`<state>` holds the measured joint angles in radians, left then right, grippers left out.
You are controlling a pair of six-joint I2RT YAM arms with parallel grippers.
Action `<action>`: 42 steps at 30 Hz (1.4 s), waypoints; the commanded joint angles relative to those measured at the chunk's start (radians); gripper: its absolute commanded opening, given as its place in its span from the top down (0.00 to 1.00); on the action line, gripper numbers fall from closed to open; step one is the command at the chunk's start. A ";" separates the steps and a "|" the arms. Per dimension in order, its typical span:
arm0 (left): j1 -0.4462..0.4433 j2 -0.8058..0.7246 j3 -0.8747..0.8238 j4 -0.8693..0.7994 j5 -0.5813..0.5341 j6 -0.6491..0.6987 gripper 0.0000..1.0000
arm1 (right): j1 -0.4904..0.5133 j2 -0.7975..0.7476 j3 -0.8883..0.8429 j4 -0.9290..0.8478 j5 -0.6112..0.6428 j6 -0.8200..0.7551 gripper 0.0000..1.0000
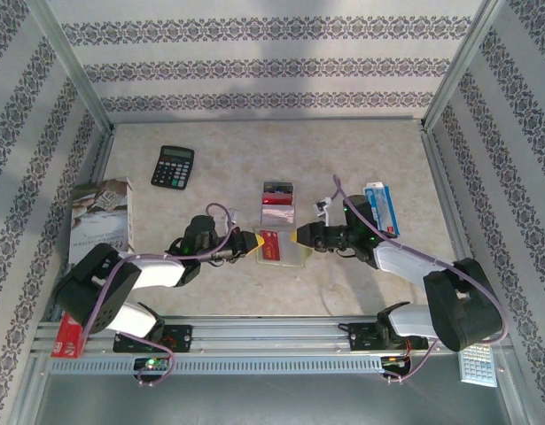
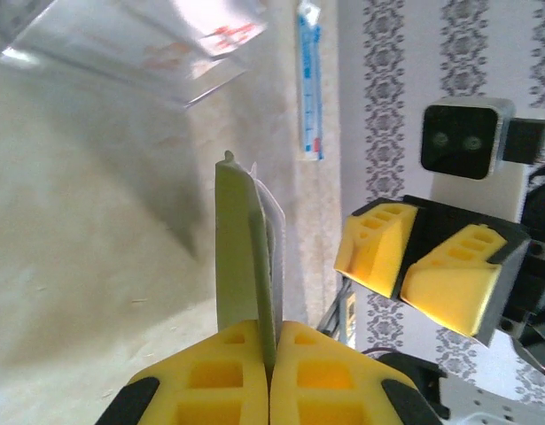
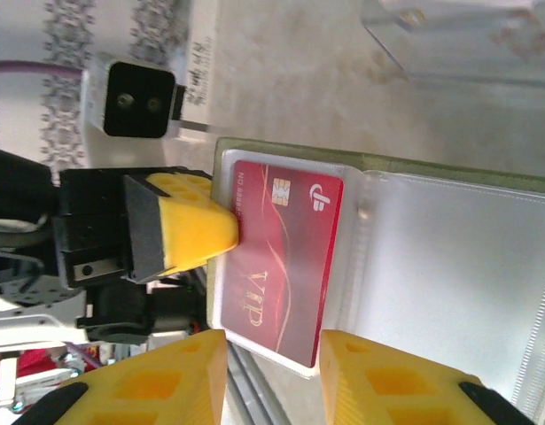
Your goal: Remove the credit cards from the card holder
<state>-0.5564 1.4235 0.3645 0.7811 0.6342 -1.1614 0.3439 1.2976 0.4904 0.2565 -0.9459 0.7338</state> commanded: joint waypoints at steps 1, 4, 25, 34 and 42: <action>-0.007 -0.077 0.032 0.011 0.011 0.004 1.00 | -0.042 -0.022 -0.001 0.056 -0.160 -0.012 0.65; -0.007 -0.130 0.042 -0.017 0.022 0.009 1.00 | -0.054 -0.039 0.018 0.058 -0.199 -0.001 0.65; -0.007 -0.185 0.083 -0.077 0.038 0.028 1.00 | 0.061 0.005 0.126 0.009 -0.123 0.052 0.68; -0.007 -0.186 0.080 -0.077 0.039 0.029 1.00 | 0.083 0.046 0.133 -0.012 -0.096 0.033 0.68; -0.007 -0.185 0.081 -0.070 0.044 0.026 1.00 | 0.089 0.061 0.140 -0.065 -0.073 -0.007 0.68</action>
<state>-0.5564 1.2610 0.4179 0.6876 0.6548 -1.1561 0.4171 1.3457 0.6044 0.2169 -1.0325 0.7631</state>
